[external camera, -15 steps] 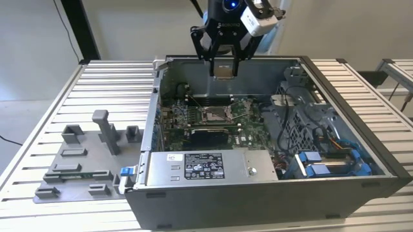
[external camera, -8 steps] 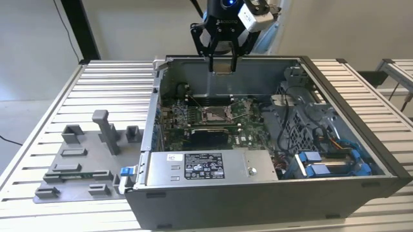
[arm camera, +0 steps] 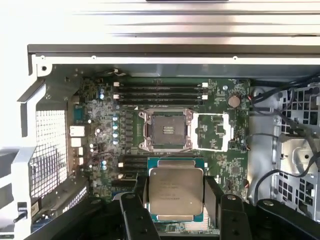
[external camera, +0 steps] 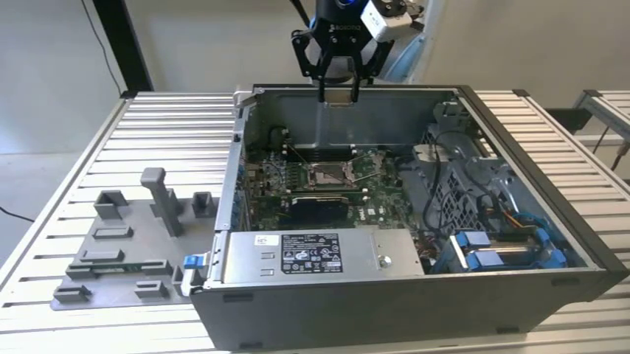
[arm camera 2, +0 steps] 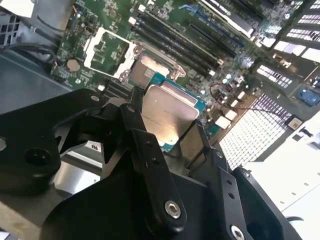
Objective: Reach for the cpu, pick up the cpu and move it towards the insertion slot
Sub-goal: 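Pick up the cpu and move it towards the insertion slot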
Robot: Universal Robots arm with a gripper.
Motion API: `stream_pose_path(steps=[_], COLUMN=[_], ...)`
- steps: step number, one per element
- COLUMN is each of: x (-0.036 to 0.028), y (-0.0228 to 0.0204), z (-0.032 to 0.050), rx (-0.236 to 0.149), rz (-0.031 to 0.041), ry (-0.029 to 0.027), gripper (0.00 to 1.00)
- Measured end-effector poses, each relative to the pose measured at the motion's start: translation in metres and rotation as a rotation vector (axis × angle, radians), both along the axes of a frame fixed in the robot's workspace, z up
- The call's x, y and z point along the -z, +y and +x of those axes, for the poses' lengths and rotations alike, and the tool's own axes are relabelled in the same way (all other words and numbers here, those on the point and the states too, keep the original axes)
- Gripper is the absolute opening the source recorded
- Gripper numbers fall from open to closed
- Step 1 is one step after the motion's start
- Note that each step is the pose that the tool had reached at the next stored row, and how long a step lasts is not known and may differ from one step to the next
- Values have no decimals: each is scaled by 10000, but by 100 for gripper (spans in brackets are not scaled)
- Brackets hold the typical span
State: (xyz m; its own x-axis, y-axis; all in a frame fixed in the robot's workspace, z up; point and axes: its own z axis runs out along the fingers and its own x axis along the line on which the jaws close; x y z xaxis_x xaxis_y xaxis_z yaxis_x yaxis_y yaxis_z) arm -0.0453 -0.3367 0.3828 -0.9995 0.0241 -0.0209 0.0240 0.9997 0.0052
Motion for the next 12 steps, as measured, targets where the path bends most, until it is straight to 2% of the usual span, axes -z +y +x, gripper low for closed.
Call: stream_pose_path(steps=[5, 12], x=[-1, 0], y=[52, 54], z=[20, 21], rx=[29, 36], rz=[-1, 0], ry=[1, 0], gripper=[0, 0])
